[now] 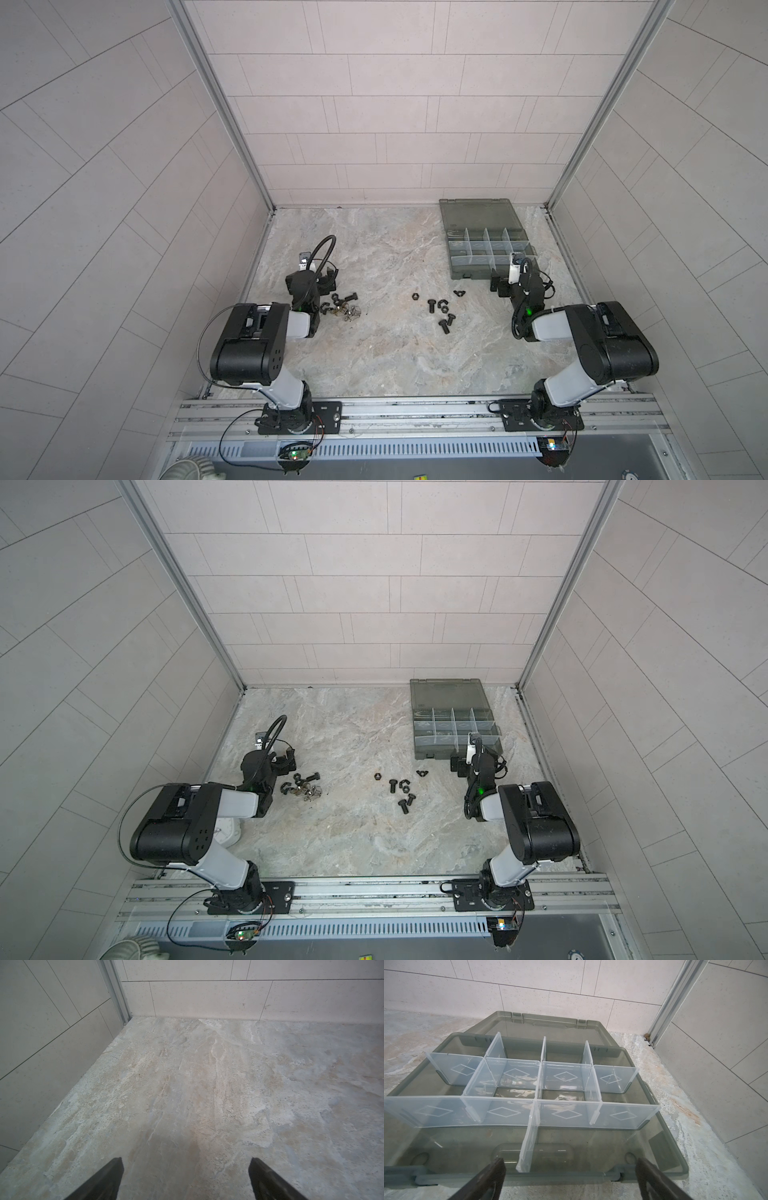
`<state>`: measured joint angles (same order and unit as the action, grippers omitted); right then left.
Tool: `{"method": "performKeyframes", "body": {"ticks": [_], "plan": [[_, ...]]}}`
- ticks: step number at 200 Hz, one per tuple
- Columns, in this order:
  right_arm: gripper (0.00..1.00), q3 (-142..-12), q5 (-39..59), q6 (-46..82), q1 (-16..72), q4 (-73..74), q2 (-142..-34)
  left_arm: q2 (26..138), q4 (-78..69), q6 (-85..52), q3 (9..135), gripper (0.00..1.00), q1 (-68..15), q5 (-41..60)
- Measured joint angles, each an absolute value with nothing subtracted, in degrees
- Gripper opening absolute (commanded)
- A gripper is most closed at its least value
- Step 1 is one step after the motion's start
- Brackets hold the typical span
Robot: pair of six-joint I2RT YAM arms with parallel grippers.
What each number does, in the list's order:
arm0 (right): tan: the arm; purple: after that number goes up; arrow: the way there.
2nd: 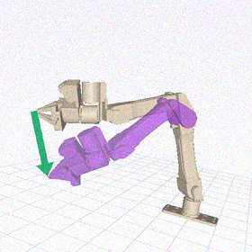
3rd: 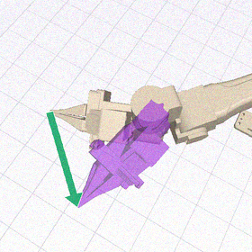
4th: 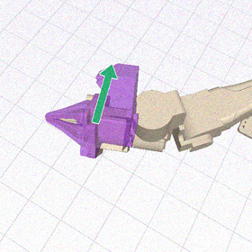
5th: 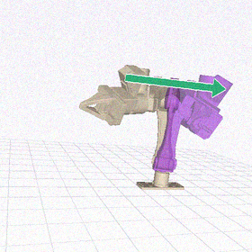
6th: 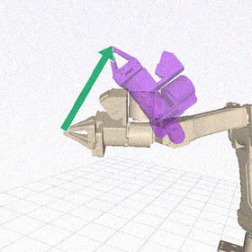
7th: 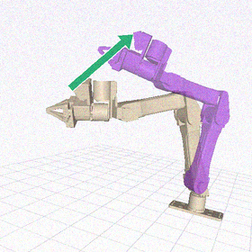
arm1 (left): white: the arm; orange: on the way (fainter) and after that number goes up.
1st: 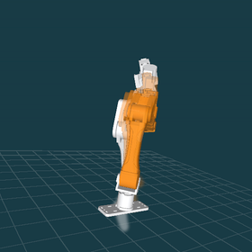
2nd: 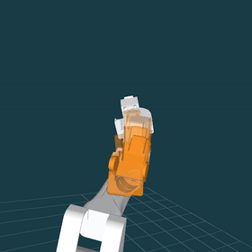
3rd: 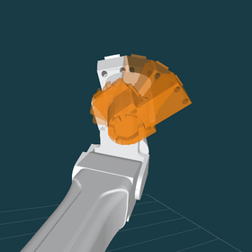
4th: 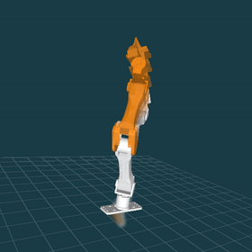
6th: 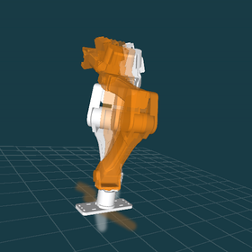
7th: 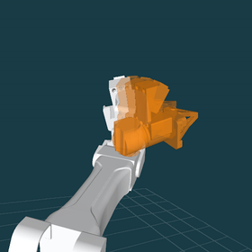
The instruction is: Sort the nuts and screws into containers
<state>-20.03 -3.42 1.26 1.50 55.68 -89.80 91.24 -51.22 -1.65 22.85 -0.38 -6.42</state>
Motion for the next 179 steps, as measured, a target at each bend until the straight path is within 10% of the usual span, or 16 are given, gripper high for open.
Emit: {"method": "performKeyframes", "body": {"ticks": [179], "plan": [[0.99, -28.1, -27.7, 0.6, 11.6, 36.8, -77.7, 78.8, -32.4, -2.0, 32.6, 1.00, -0.4, -10.0]]}}
